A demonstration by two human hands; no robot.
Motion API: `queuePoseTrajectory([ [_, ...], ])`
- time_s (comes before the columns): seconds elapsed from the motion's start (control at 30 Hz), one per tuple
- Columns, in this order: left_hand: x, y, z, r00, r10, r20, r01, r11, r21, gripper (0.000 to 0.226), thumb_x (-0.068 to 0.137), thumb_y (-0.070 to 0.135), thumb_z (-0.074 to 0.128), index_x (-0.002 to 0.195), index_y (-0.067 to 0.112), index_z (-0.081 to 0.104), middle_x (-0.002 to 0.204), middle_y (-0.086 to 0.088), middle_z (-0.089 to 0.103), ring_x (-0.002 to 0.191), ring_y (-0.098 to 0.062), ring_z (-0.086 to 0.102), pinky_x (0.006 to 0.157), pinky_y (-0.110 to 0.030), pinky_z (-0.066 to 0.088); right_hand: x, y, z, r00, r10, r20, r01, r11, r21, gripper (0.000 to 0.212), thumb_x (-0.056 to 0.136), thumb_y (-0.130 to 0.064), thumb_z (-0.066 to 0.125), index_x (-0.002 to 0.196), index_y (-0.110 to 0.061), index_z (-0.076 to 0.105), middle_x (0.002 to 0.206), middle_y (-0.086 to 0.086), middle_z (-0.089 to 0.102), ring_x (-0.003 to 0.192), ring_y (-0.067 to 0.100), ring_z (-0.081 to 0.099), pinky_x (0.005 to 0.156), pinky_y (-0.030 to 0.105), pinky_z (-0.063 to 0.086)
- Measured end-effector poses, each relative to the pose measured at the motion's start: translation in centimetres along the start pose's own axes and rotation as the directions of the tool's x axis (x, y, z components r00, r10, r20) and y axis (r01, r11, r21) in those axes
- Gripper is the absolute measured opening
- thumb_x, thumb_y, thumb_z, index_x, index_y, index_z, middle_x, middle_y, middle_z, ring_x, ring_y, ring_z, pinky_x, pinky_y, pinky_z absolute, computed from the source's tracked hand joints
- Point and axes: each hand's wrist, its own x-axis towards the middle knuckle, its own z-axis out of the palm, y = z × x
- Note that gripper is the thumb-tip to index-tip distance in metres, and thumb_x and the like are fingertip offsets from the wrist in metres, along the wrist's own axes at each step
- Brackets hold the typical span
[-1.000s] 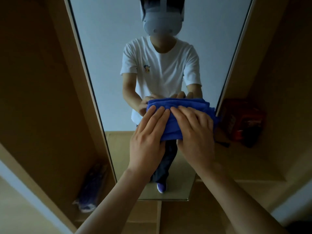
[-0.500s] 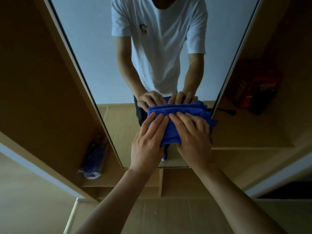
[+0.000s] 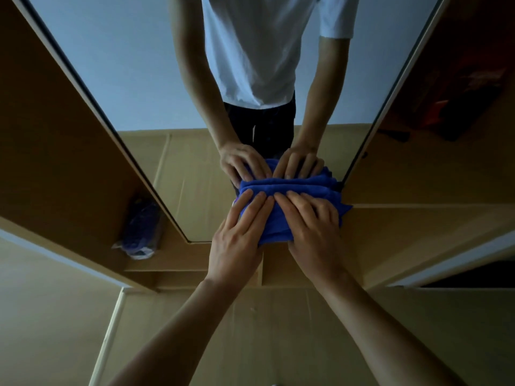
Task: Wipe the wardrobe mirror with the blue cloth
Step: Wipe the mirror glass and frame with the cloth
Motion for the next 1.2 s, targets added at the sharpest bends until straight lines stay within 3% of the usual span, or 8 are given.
queuePoseTrajectory([
  [0.2, -3.0, -1.4, 4.3, 0.999, -0.031, 0.034, 0.031, 1.0, -0.003, 0.067, 0.091, 0.016, 0.075, 0.152, 0.013, 0.047, 0.158, -0.003, 0.045, 0.152, -0.026, 0.033, 0.109, -0.033, 0.045, -3.5, 0.6, 4.0, 1.0, 0.001, -0.001, -0.001, 1.0, 0.021, 0.054, 0.091, -0.011, 0.068, 0.143, -0.017, 0.056, 0.14, 0.003, 0.057, 0.123, 0.025, 0.048, 0.103, 0.043, 0.041],
  [0.33, -4.7, -1.8, 6.9, 0.997, -0.057, 0.047, 0.058, 0.998, -0.03, 0.066, 0.091, 0.012, 0.075, 0.152, 0.012, 0.048, 0.157, -0.003, 0.046, 0.152, -0.026, 0.033, 0.111, -0.037, 0.047, -6.0, 0.6, 6.4, 0.999, 0.035, -0.003, -0.035, 0.999, 0.018, 0.049, 0.093, -0.013, 0.065, 0.142, -0.017, 0.058, 0.138, 0.002, 0.059, 0.121, 0.025, 0.049, 0.102, 0.042, 0.04],
  [0.53, -6.7, -2.2, 10.0, 0.994, -0.105, 0.043, 0.108, 0.993, -0.057, 0.067, 0.087, 0.004, 0.078, 0.148, 0.011, 0.052, 0.154, -0.003, 0.049, 0.151, -0.024, 0.035, 0.111, -0.032, 0.04, -8.8, 0.4, 9.6, 0.997, 0.078, 0.015, -0.078, 0.996, 0.038, 0.046, 0.096, -0.017, 0.061, 0.142, -0.019, 0.056, 0.138, 0.0, 0.057, 0.121, 0.024, 0.05, 0.104, 0.041, 0.039],
  [0.63, -7.7, -2.9, 11.3, 0.991, -0.107, 0.074, 0.112, 0.991, -0.069, 0.07, 0.085, 0.004, 0.079, 0.149, 0.01, 0.051, 0.155, -0.004, 0.049, 0.151, -0.025, 0.034, 0.113, -0.034, 0.039, -10.1, 0.6, 10.9, 0.996, 0.08, 0.036, -0.081, 0.996, 0.038, 0.05, 0.092, -0.016, 0.069, 0.141, -0.018, 0.058, 0.138, 0.001, 0.058, 0.121, 0.024, 0.049, 0.104, 0.042, 0.039],
  [0.73, -8.9, -3.3, 12.5, 0.981, -0.121, 0.154, 0.133, 0.988, -0.072, 0.072, 0.082, 0.001, 0.081, 0.148, 0.008, 0.052, 0.153, -0.006, 0.051, 0.149, -0.027, 0.037, 0.107, -0.038, 0.05, -11.4, 0.5, 11.8, 0.99, 0.081, 0.111, -0.086, 0.996, 0.035, 0.058, 0.085, -0.014, 0.079, 0.139, -0.016, 0.061, 0.136, 0.003, 0.061, 0.12, 0.023, 0.049, 0.104, 0.041, 0.039],
  [0.83, -9.6, -3.5, 13.2, 0.96, -0.151, 0.234, 0.175, 0.981, -0.083, 0.069, 0.083, 0.001, 0.08, 0.146, 0.007, 0.054, 0.151, -0.007, 0.054, 0.147, -0.028, 0.041, 0.091, -0.039, 0.062, -12.4, 0.1, 12.4, 0.973, 0.094, 0.21, -0.107, 0.993, 0.053, 0.058, 0.082, -0.009, 0.072, 0.138, -0.014, 0.061, 0.135, 0.004, 0.061, 0.119, 0.023, 0.049, 0.106, 0.041, 0.04],
  [1.0, -9.4, -3.4, 12.8, 0.926, -0.179, 0.332, 0.223, 0.97, -0.1, 0.067, 0.087, 0.003, 0.074, 0.149, 0.011, 0.051, 0.153, -0.002, 0.05, 0.15, -0.022, 0.036, 0.087, -0.028, 0.059, -12.3, -0.4, 12.0, 0.925, 0.147, 0.35, -0.181, 0.981, 0.067, 0.056, 0.084, -0.011, 0.061, 0.14, -0.015, 0.058, 0.137, 0.003, 0.059, 0.122, 0.024, 0.054, 0.111, 0.042, 0.039],
  [1.2, -9.2, -2.5, 10.3, 0.817, -0.261, 0.515, 0.361, 0.927, -0.103, 0.065, 0.093, 0.006, 0.058, 0.151, 0.03, 0.042, 0.149, 0.014, 0.046, 0.136, -0.01, 0.043, 0.088, -0.031, 0.057, -11.8, -2.0, 9.2, 0.762, 0.161, 0.627, -0.276, 0.957, 0.091, 0.059, 0.084, -0.005, 0.067, 0.137, -0.028, 0.056, 0.127, -0.009, 0.061, 0.117, 0.019, 0.057, 0.103, 0.036, 0.042],
])
